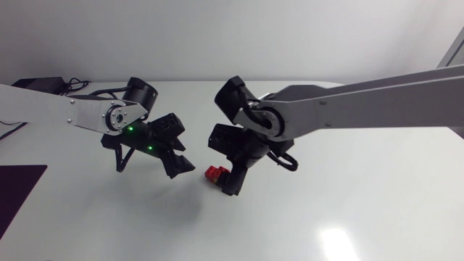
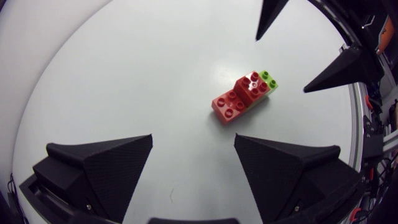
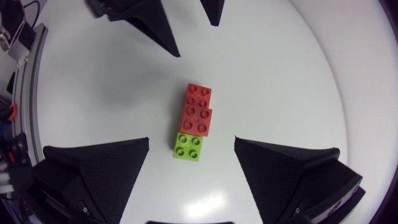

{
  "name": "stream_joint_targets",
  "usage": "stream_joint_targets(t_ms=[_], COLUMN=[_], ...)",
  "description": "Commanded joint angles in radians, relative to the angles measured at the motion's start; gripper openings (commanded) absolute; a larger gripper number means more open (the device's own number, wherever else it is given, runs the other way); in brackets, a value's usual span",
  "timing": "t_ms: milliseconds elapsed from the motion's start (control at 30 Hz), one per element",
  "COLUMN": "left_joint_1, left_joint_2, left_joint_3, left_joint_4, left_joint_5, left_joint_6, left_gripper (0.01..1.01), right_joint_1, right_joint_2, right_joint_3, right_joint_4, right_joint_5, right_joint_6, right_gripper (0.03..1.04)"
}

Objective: Separate the duplo bricks

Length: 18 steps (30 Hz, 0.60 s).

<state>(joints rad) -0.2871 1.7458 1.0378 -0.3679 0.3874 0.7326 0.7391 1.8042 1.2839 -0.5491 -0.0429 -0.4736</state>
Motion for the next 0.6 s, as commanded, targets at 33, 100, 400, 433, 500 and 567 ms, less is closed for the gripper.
stream_joint_targets(t_ms=[33,100,400,433,500,567], left_joint_1=[0.014,0.019,0.040,0.042,0.042,0.042], left_joint_2=[-0.039,-0.043,-0.022,-0.015,-0.006,0.001], left_joint_3=[-0.038,-0.039,-0.022,-0.019,-0.016,-0.012], left_joint_4=[-0.019,-0.028,-0.046,-0.046,-0.045,-0.045], left_joint_5=[0.050,0.067,0.090,0.091,0.093,0.093], left_joint_6=[0.093,0.106,0.151,0.151,0.156,0.157], left_gripper=[0.920,0.920,0.920,0.920,0.920,0.920], right_joint_1=[-0.017,-0.024,-0.073,-0.078,-0.084,-0.084], right_joint_2=[0.107,0.146,0.245,0.253,0.257,0.261], right_joint_3=[0.120,0.172,0.252,0.250,0.244,0.239], right_joint_4=[-0.074,-0.106,-0.149,-0.144,-0.138,-0.137], right_joint_5=[-0.060,-0.081,-0.163,-0.163,-0.163,-0.163], right_joint_6=[0.119,0.151,0.194,0.193,0.191,0.193], right_gripper=[0.96,0.95,0.90,0.90,0.90,0.89])
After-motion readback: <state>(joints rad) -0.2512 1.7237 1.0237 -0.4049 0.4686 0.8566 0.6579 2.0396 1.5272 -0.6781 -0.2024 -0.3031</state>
